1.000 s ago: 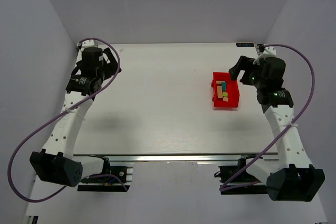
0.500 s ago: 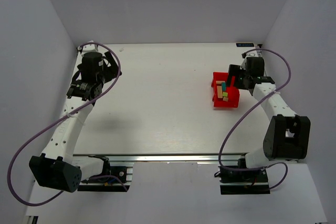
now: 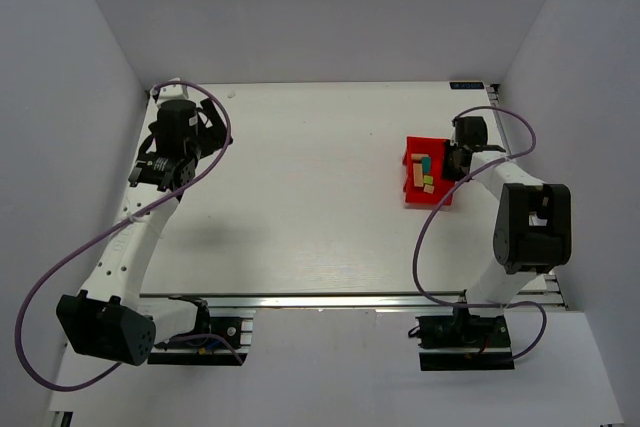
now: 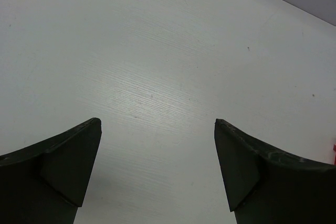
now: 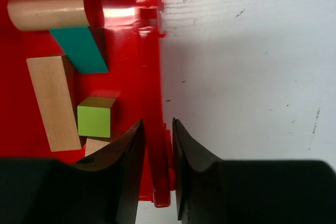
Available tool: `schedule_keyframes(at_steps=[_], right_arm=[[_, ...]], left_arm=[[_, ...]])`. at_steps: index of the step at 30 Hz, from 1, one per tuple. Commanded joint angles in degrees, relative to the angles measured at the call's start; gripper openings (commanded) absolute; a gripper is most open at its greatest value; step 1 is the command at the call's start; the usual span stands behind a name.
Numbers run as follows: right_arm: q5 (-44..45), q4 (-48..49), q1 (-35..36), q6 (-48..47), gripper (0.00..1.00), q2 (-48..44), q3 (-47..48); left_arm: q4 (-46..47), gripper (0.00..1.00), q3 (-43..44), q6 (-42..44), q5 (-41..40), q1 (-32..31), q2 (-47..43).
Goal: Build the wood block tower
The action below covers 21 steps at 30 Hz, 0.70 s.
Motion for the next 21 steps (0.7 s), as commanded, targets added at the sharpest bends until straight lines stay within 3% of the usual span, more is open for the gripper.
schedule_keyframes(at_steps=[1, 7, 12, 21], right_arm=[[1.73, 2.16, 0.13, 0.32, 0.29, -0.55, 0.17], [0.25, 7.52, 0.22, -2.40, 0.00, -7.49, -1.86], [-3.02, 10.07, 0.30, -9.16, 0.00, -10.92, 1.20], [0.23, 4.72, 2.76, -24.35, 0.00, -9.35, 14.13]], left_arm=[[1.22, 0.98, 0.03, 0.65, 0.23, -0.13, -0.42], [1.39, 0.98, -0.06, 0.65, -0.04, -0.13, -0.59], [1.31, 0.98, 0.12, 0.74, -0.83, -0.13, -0.07], [1.66, 0.98, 0.99, 0.74, 0.93, -0.13, 1.60]])
